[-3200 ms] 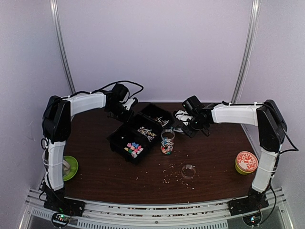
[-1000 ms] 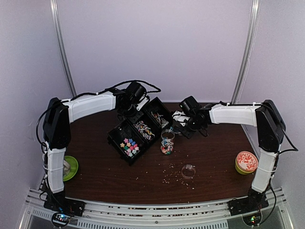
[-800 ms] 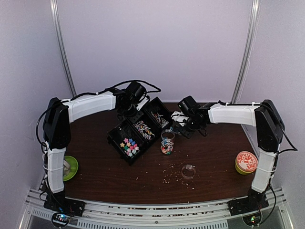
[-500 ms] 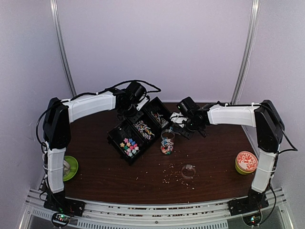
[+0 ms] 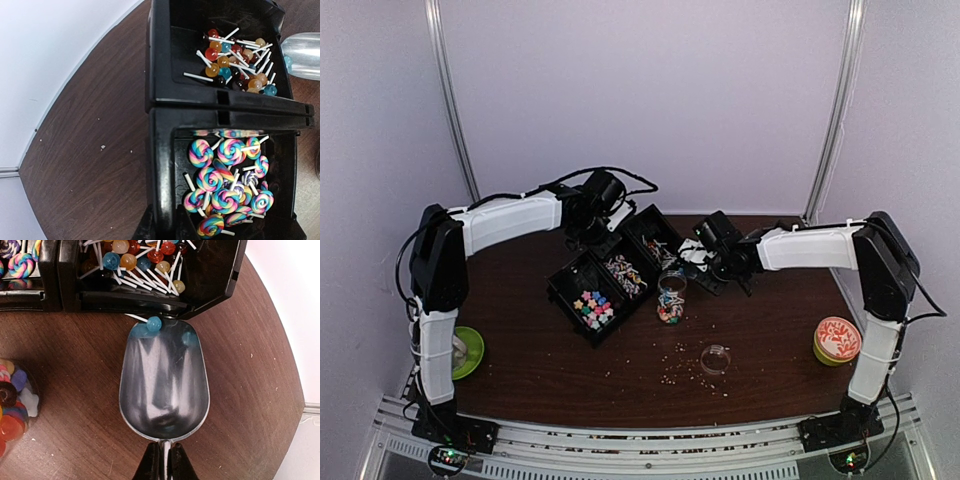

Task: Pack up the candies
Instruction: Adjust the fake candies in the storage box.

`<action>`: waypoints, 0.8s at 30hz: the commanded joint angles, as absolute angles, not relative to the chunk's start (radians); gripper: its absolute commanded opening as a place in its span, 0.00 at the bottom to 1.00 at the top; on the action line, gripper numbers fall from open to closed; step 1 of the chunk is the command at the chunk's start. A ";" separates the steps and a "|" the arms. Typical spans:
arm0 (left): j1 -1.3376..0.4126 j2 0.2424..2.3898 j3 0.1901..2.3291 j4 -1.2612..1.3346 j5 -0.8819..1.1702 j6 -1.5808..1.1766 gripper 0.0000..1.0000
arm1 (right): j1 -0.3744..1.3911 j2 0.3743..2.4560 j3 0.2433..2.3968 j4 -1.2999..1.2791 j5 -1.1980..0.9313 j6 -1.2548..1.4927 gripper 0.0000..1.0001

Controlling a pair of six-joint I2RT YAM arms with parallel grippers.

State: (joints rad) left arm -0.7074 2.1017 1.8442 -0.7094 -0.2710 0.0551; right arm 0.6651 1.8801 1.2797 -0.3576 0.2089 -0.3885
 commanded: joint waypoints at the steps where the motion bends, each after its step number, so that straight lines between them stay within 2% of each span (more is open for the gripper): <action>1: -0.731 2.083 1.836 -0.741 -0.145 0.089 0.00 | 0.646 1.902 1.229 -0.446 0.197 -0.407 0.00; 12: -0.724 2.095 1.860 -0.766 -0.247 0.039 0.00 | 0.681 1.867 1.209 -0.446 0.165 -0.365 0.00; 24: -0.722 2.092 1.856 -0.772 -0.253 0.032 0.00 | 0.693 1.808 1.242 -0.433 -0.030 -0.211 0.00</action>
